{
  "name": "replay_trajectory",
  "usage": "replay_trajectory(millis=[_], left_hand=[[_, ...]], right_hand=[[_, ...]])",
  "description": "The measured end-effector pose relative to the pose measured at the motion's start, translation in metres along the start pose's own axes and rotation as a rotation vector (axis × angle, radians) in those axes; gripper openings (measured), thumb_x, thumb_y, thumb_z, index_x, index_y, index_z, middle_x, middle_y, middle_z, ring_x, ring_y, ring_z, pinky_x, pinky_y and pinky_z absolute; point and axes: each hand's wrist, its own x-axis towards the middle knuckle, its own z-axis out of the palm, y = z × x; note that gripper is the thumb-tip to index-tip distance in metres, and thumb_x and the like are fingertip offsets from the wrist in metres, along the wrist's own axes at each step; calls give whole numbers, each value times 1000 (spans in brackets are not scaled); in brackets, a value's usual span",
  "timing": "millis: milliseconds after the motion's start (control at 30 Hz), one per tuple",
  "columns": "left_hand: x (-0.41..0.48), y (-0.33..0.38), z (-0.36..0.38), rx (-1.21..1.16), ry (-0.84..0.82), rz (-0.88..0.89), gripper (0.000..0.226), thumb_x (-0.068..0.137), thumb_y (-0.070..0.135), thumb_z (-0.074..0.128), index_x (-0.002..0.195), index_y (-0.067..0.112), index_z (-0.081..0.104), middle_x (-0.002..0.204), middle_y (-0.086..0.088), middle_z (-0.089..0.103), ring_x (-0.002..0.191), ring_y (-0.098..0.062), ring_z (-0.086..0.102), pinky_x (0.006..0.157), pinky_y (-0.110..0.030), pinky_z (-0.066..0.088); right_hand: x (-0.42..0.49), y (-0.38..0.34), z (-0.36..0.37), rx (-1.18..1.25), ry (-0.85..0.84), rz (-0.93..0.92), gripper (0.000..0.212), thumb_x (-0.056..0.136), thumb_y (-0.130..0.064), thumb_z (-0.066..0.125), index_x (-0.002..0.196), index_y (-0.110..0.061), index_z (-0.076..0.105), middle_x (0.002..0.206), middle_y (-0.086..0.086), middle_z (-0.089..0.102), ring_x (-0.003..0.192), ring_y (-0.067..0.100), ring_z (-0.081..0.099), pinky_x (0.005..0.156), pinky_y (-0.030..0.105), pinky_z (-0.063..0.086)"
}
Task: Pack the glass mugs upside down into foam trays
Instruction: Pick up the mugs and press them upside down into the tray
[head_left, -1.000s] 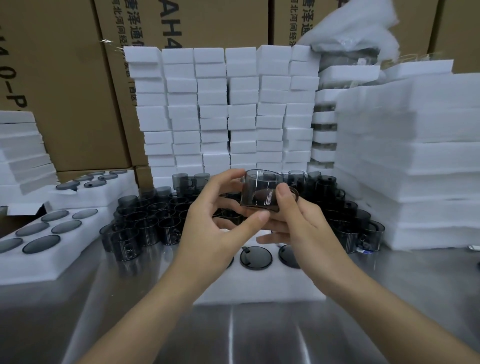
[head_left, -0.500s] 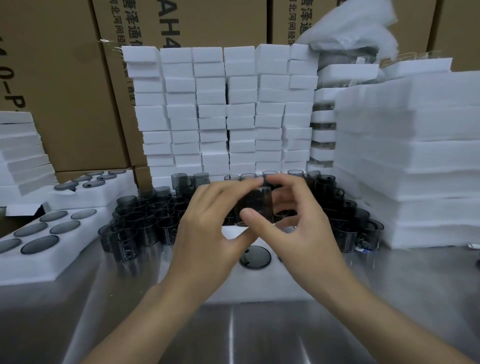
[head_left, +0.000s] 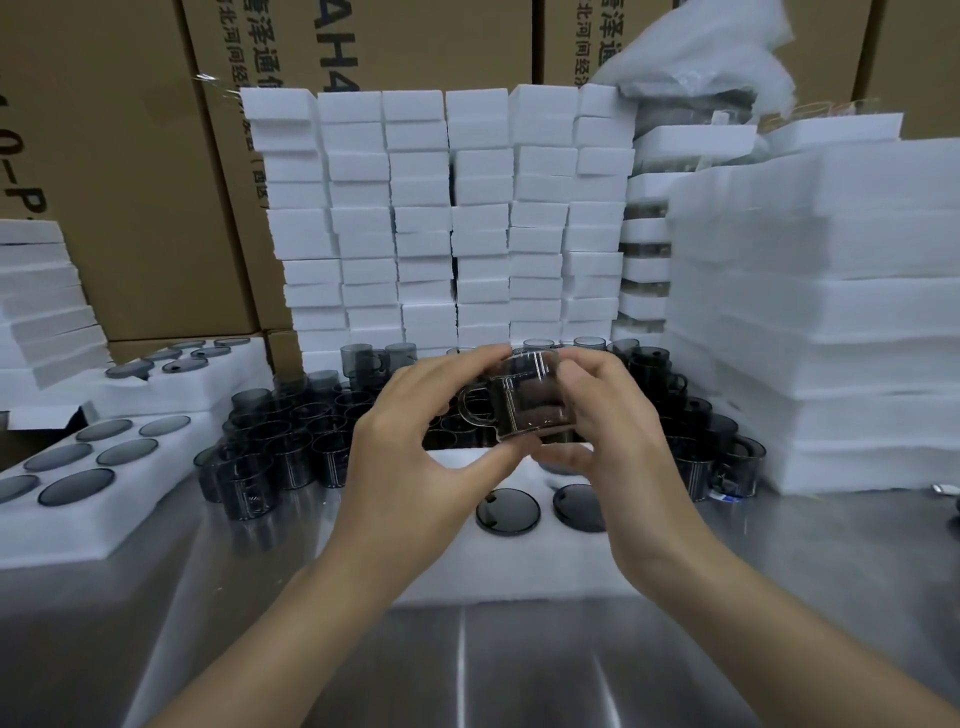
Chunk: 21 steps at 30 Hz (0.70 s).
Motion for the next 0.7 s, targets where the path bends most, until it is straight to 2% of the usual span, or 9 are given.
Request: replay_trajectory(millis=[67, 133, 200, 267, 333, 400, 500, 600, 700], left_hand=[[-1, 1, 1, 40, -16, 45, 65, 79, 12, 95, 138, 25, 70, 130, 13, 69, 128, -16, 64, 107, -28, 49], [-2, 1, 2, 17, -30, 43, 66, 79, 13, 95, 137, 27, 68, 130, 13, 67, 129, -15, 63, 105, -24, 48], [-3, 1, 4, -41, -51, -15, 66, 78, 21, 96, 136, 32, 65, 129, 15, 68, 129, -13, 63, 104, -22, 48], [-4, -1, 6, -67, -69, -52, 61, 77, 23, 98, 129, 31, 68, 123, 14, 72, 124, -13, 66, 104, -22, 48], [-5, -3, 7, -53, -77, -47, 57, 77, 19, 97, 127, 28, 71, 119, 14, 73, 120, -14, 68, 102, -24, 50], [-5, -5, 6, -11, -81, -29, 61, 79, 14, 95, 133, 27, 71, 119, 14, 71, 120, -14, 67, 102, -26, 52], [-4, -11, 4, 92, -100, 14, 72, 81, 9, 92, 145, 28, 66, 122, 10, 65, 121, -10, 64, 103, -20, 48], [-5, -19, 5, 158, -105, 72, 77, 82, 4, 89, 150, 28, 62, 125, 7, 59, 122, -10, 61, 104, -18, 46], [-7, -29, 6, 181, -137, 74, 82, 84, 4, 89, 155, 32, 57, 131, 11, 53, 128, -11, 58, 109, -27, 51]], right_hand=[[-1, 3, 0, -56, 26, -50, 35, 92, -48, 64, 119, -26, 69, 108, 2, 77, 101, 19, 73, 78, 33, 60], [0, 4, 1, 27, 19, -11, 29, 99, -41, 66, 119, -20, 70, 107, 9, 78, 95, 22, 74, 74, 33, 61], [0, 4, 4, 227, -38, 114, 31, 109, -33, 55, 123, -10, 71, 108, 16, 78, 86, 23, 75, 71, 33, 61], [-2, 4, 6, 367, -120, 256, 41, 113, -34, 44, 123, -6, 73, 112, 20, 78, 84, 26, 77, 70, 32, 62], [-2, 9, 5, 341, -126, 289, 50, 114, -45, 40, 110, -16, 80, 111, 16, 80, 90, 23, 78, 70, 30, 62], [0, 13, 3, 244, -52, 232, 58, 109, -61, 37, 97, -25, 80, 106, 7, 82, 89, 16, 76, 71, 29, 60], [7, 12, -4, 101, -5, 117, 59, 97, -74, 50, 108, -23, 78, 101, -2, 80, 90, 13, 74, 81, 36, 56], [12, 10, -13, -179, -140, -49, 29, 94, -48, 76, 119, -33, 74, 110, -7, 78, 100, 11, 74, 81, 28, 57], [15, 15, -18, -296, -257, -126, 29, 96, -24, 81, 121, -36, 72, 107, -8, 79, 97, 10, 74, 81, 19, 55]])
